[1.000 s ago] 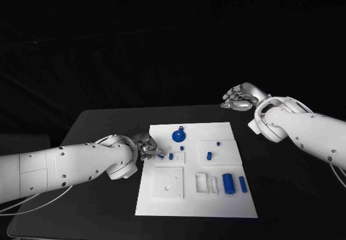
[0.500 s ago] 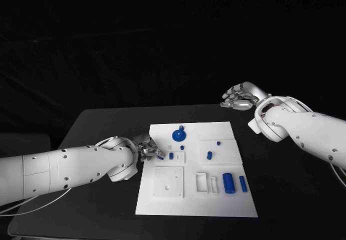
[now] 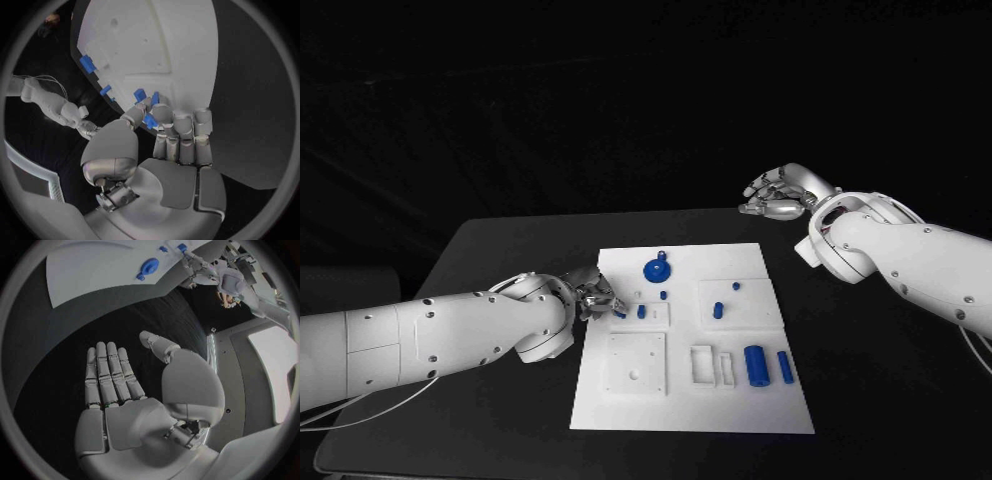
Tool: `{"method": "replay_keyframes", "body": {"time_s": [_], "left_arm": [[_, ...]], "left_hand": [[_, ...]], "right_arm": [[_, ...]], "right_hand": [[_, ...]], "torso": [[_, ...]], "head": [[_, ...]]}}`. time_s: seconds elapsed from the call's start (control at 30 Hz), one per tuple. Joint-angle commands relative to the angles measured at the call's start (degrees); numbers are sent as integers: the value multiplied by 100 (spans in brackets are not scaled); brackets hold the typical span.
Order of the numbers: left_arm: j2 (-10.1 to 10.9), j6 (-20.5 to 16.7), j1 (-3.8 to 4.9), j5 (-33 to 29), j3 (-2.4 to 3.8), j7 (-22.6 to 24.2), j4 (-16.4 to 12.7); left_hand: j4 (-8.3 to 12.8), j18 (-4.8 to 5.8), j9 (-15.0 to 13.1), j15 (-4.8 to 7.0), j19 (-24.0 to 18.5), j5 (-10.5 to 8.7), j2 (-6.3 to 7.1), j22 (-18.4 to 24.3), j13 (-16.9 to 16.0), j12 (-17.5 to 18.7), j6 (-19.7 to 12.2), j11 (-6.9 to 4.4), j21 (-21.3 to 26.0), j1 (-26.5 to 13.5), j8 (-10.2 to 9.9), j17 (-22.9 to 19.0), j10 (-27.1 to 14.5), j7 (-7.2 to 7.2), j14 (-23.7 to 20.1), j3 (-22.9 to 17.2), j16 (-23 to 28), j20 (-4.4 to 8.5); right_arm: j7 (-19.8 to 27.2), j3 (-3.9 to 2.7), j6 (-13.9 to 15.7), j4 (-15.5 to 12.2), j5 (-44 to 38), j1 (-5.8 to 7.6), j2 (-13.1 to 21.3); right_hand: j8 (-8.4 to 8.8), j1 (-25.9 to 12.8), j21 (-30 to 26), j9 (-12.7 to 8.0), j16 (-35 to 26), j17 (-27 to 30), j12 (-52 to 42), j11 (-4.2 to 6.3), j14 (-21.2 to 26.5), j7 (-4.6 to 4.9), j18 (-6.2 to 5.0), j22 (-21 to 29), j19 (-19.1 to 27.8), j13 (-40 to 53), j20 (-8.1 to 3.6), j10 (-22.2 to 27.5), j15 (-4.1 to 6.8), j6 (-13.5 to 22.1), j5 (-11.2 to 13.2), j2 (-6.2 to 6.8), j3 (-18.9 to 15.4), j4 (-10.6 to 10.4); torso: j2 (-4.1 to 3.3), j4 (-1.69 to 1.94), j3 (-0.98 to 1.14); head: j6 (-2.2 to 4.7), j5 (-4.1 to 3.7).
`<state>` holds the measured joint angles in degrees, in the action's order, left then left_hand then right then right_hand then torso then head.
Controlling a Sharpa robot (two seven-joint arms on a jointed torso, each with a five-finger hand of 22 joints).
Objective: Assemble the parts on the task board
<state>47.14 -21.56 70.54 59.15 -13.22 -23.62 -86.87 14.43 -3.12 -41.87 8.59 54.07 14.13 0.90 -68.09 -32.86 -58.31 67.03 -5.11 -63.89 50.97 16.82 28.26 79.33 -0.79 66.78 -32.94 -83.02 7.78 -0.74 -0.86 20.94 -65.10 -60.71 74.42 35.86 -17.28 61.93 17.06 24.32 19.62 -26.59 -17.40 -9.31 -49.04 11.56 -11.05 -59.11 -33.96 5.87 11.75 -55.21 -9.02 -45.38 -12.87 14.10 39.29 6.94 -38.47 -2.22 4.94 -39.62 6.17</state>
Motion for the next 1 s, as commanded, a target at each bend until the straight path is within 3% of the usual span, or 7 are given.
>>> {"method": "replay_keyframes", "body": {"time_s": [0.03,1.0], "left_arm": [[-15,-77,-4,98,1,12,-8],[-67,443,-11,310,-24,-135,74]], "left_hand": [[-24,-32,-473,427,40,38,2,-7,-9,-27,255,-219,-35,44,1024,9,164,202,386,-17,-25,800],[-18,-38,-465,424,30,40,0,-21,-23,-54,235,-214,-39,54,1041,21,144,200,365,-26,-40,797]], "right_arm": [[75,-2,-80,-10,14,-1,0],[68,-2,-143,-25,18,-2,2]], "right_hand": [[-39,-20,-35,-7,-37,10,44,13,-4,15,90,-8,27,-11,6,-44,-38,27,-29,-13,-31,-1],[-43,-24,-75,-25,-52,76,137,-4,-7,29,85,-40,26,-95,14,-96,-52,37,-123,-5,-90,-30]], "torso": [[0,0,-1],[1,-2,1]], "head": [[-1,-6],[-24,-14]]}}
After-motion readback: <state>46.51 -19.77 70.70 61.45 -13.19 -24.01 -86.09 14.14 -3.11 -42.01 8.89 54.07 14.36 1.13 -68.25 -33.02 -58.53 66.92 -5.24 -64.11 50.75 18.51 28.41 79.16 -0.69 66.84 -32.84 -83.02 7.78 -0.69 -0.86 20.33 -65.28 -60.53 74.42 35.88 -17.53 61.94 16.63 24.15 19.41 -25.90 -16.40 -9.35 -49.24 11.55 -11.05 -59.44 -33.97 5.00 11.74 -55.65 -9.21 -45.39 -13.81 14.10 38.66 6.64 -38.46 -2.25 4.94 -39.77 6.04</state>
